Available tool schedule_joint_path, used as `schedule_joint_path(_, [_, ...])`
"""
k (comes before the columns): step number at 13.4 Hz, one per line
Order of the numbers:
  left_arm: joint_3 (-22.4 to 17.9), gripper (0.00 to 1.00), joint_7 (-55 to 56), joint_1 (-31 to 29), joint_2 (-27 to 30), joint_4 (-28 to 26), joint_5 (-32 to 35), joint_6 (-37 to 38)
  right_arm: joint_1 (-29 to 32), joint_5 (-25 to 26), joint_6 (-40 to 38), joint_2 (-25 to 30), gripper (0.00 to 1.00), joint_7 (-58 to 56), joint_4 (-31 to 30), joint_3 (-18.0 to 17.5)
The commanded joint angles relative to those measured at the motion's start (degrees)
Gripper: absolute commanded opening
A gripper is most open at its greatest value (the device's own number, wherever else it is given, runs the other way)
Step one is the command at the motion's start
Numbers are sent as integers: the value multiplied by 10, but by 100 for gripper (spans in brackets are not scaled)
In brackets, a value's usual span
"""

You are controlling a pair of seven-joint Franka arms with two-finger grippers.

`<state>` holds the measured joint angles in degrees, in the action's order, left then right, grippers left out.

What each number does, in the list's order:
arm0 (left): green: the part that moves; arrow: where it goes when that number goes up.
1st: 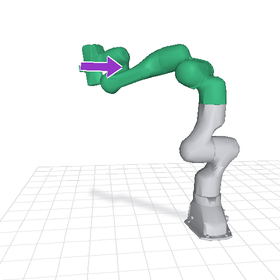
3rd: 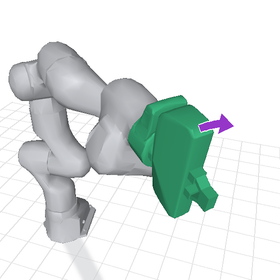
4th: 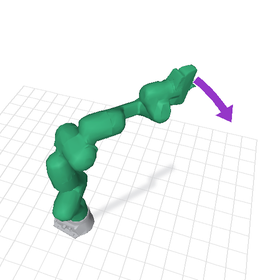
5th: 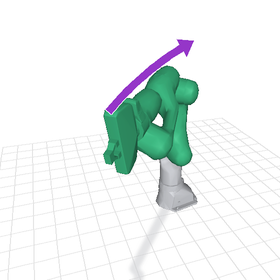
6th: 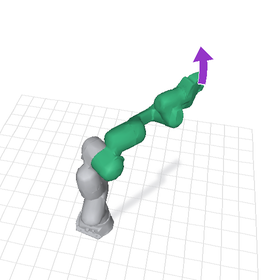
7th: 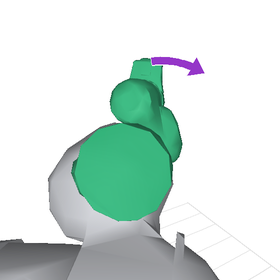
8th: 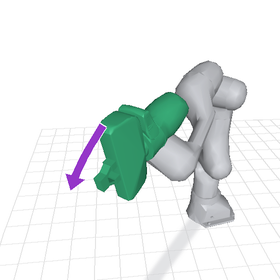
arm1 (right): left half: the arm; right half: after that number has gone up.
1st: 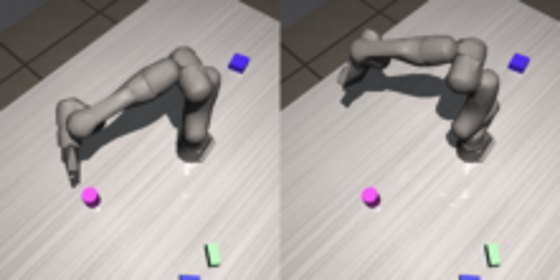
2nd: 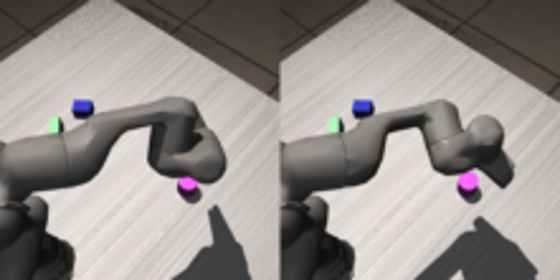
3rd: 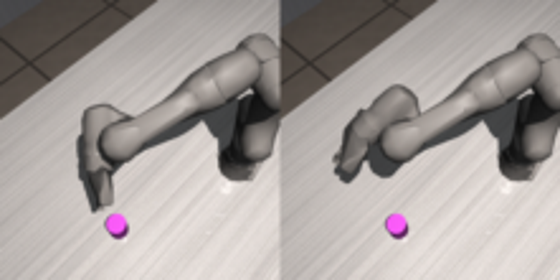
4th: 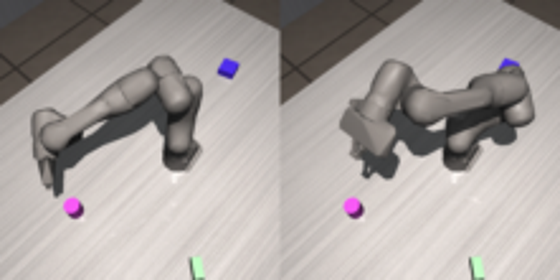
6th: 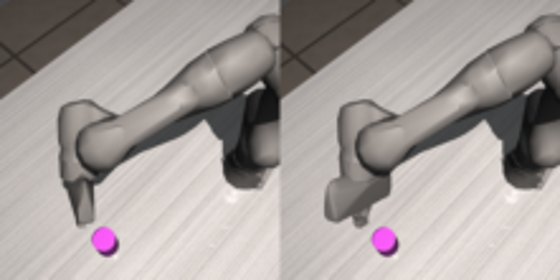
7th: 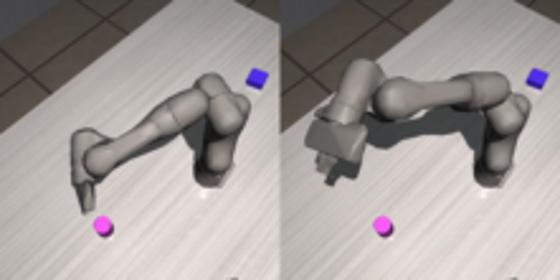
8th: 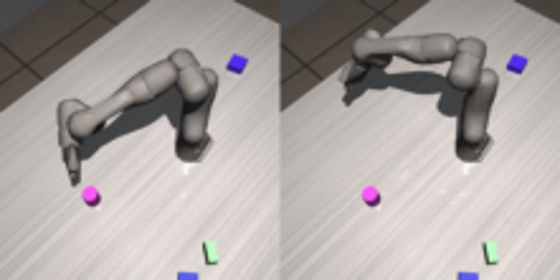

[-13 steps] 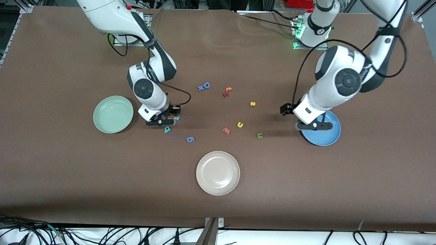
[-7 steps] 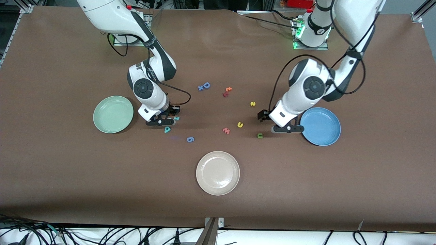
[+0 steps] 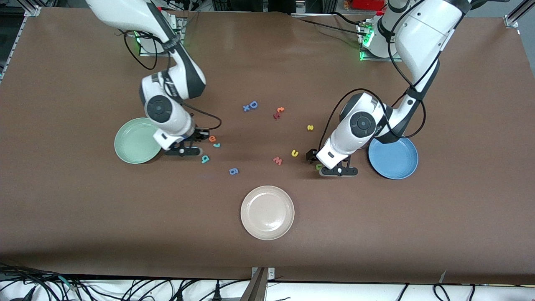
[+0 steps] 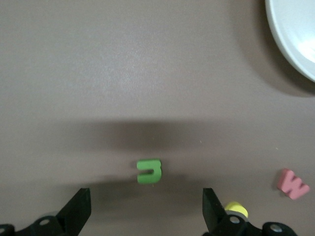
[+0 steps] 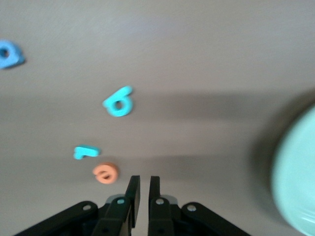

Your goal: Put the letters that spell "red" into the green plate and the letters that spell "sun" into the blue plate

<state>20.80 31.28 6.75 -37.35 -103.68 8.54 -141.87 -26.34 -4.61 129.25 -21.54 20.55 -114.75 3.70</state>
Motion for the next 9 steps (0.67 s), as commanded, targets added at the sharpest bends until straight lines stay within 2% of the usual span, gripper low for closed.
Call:
schedule_joint_path(1, [-1, 100, 6, 9, -33, 33, 34, 7, 1, -8, -46, 33, 14, -34, 5, 41])
schedule_joint_path(3, [-2, 100, 7, 9, -43, 38, 50, 7, 1, -9, -76, 36, 13, -87, 6, 90])
schedule_joint_path(4, [-2, 100, 6, 11, -47, 39, 52, 7, 1, -10, -80, 36, 13, -105, 3, 99])
schedule_joint_path(8, [-20, 98, 8, 28, -54, 49, 66, 9, -5, -17, -73, 31, 16, -96, 3, 77])
schedule_joint_path(9, [-20, 96, 9, 29, -55, 51, 66, 10, -5, -17, -73, 29, 27, -96, 5, 77])
